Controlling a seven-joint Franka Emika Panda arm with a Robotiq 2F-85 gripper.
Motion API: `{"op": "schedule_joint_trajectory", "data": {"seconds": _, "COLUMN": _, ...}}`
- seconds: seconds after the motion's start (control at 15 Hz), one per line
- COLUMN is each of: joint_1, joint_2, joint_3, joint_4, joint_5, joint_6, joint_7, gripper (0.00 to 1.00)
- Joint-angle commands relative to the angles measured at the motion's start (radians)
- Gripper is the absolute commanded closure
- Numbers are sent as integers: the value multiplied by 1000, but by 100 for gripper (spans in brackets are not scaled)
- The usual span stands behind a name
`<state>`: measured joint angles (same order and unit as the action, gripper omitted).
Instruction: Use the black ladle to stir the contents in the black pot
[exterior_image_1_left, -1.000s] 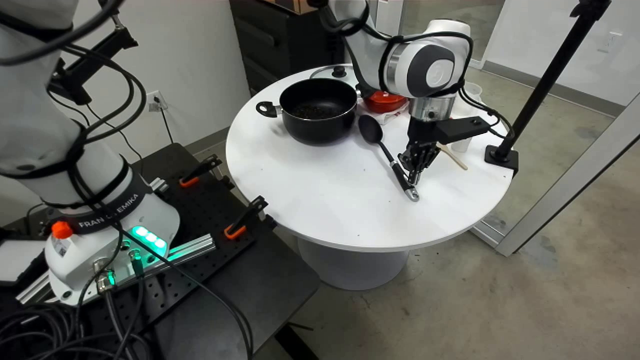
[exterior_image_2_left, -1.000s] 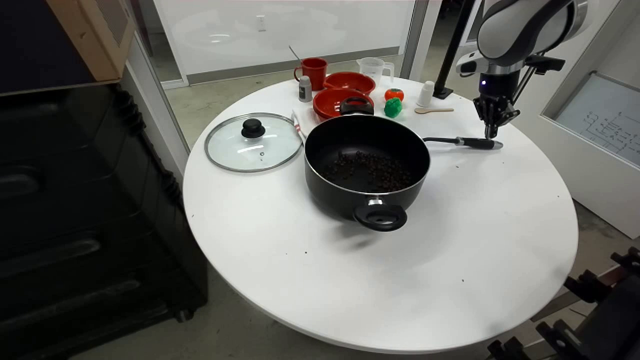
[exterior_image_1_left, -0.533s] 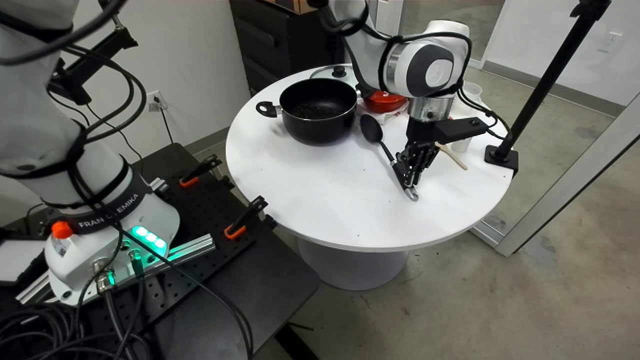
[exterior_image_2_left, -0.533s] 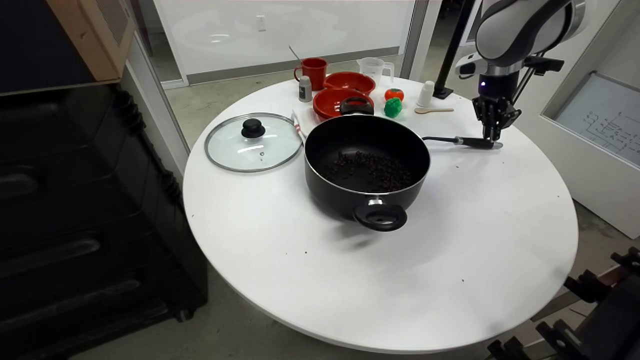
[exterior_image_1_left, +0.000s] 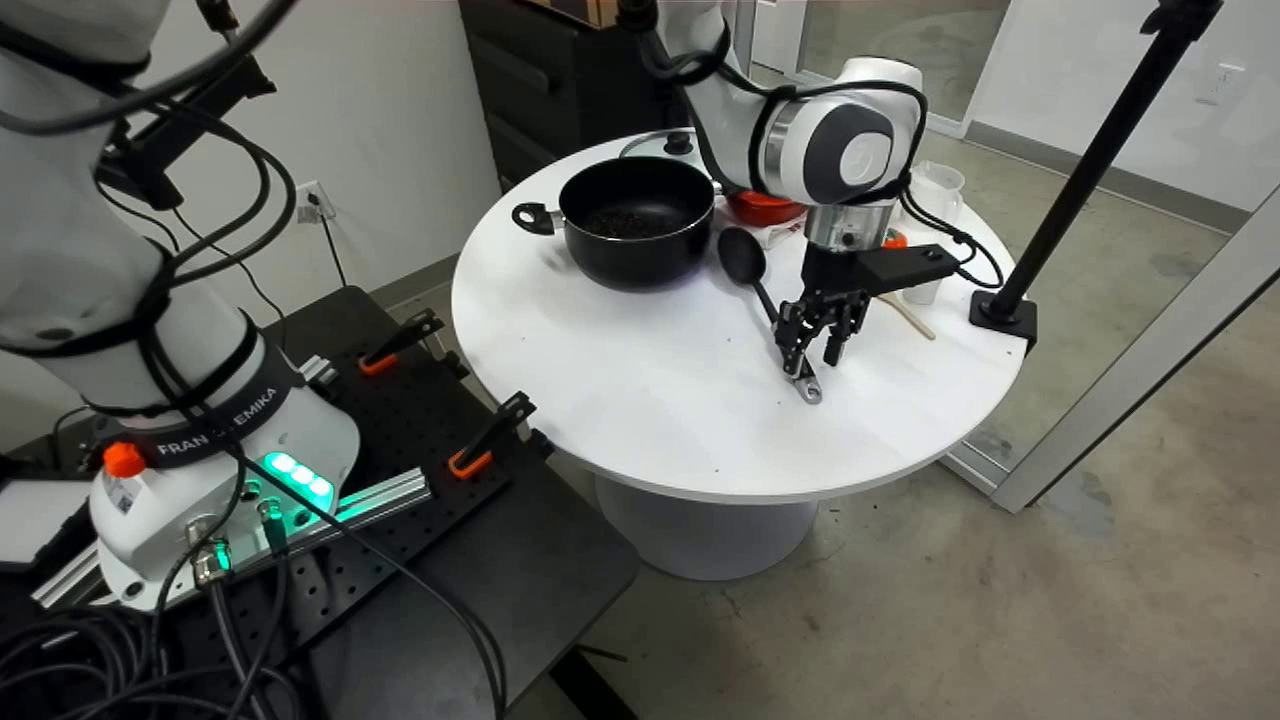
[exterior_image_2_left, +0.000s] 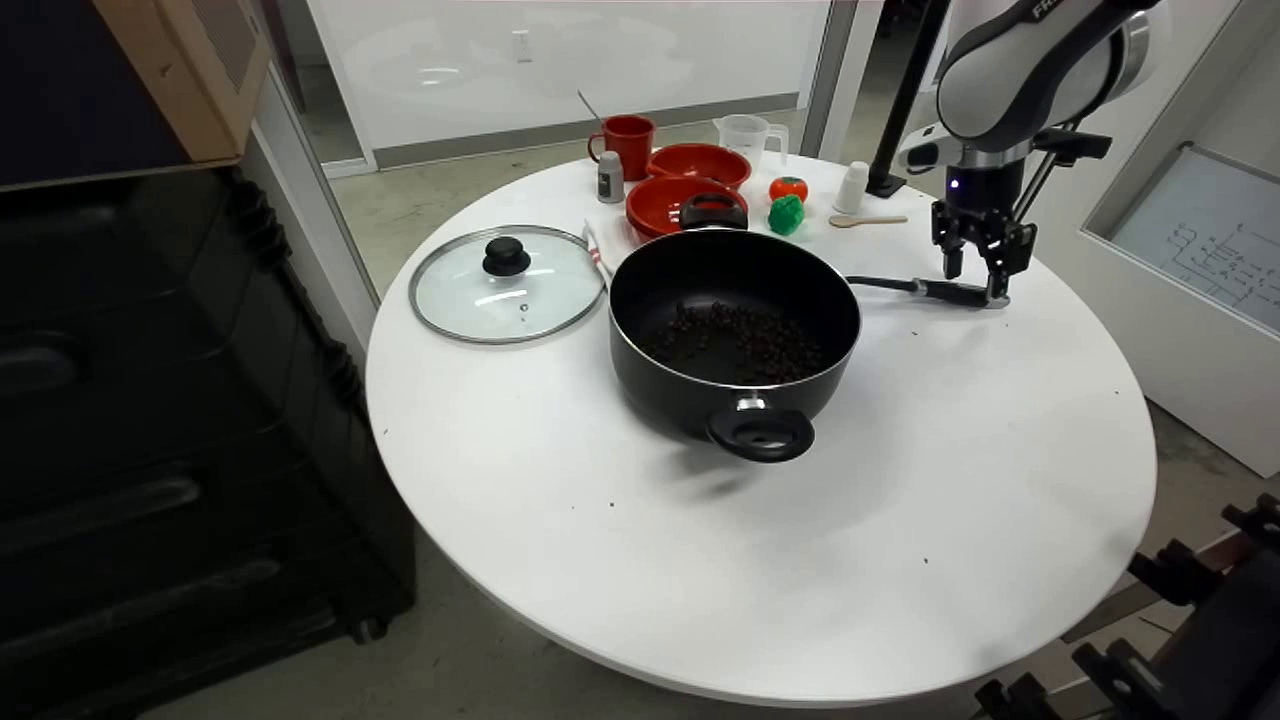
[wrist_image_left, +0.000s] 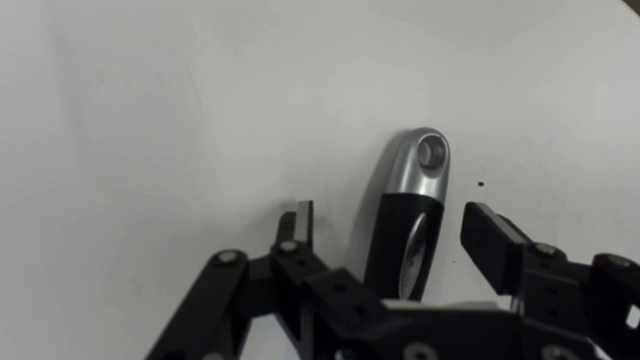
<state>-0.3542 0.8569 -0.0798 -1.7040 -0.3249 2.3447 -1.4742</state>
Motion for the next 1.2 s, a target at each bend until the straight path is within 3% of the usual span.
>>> {"op": "schedule_joint_trajectory", "data": {"seconds": 0.0, "joint_1": 19, "joint_2": 25, "joint_3": -14, "joint_4": 35, "joint_5": 10, "joint_6": -22, "joint_7": -2, "gripper": 50}}
{"op": "schedule_joint_trajectory", "data": {"seconds": 0.33, "joint_1": 7, "joint_2": 7, "joint_3": -5, "joint_4": 30, "joint_5": 24, "joint_6": -38, "joint_7": -16, "gripper": 89}}
{"op": "schedule_joint_trajectory", "data": {"seconds": 0.4, "joint_1": 2, "joint_2": 2, "joint_3": -3, "joint_4": 31, "joint_5": 29, "joint_6": -45, "joint_7": -16, "gripper": 92}}
{"op": "schedule_joint_trajectory", "data": {"seconds": 0.87, "joint_1": -8, "joint_2": -43, "joint_3": 0, "joint_4": 87, "joint_5": 125, "joint_6": -251, "joint_7": 23, "gripper": 92}}
{"op": "schedule_joint_trajectory", "data": {"seconds": 1.13, "joint_1": -8, "joint_2": -90, "joint_3": 0, "joint_4": 119, "joint_5": 182, "joint_6": -310, "joint_7": 79, "gripper": 92}}
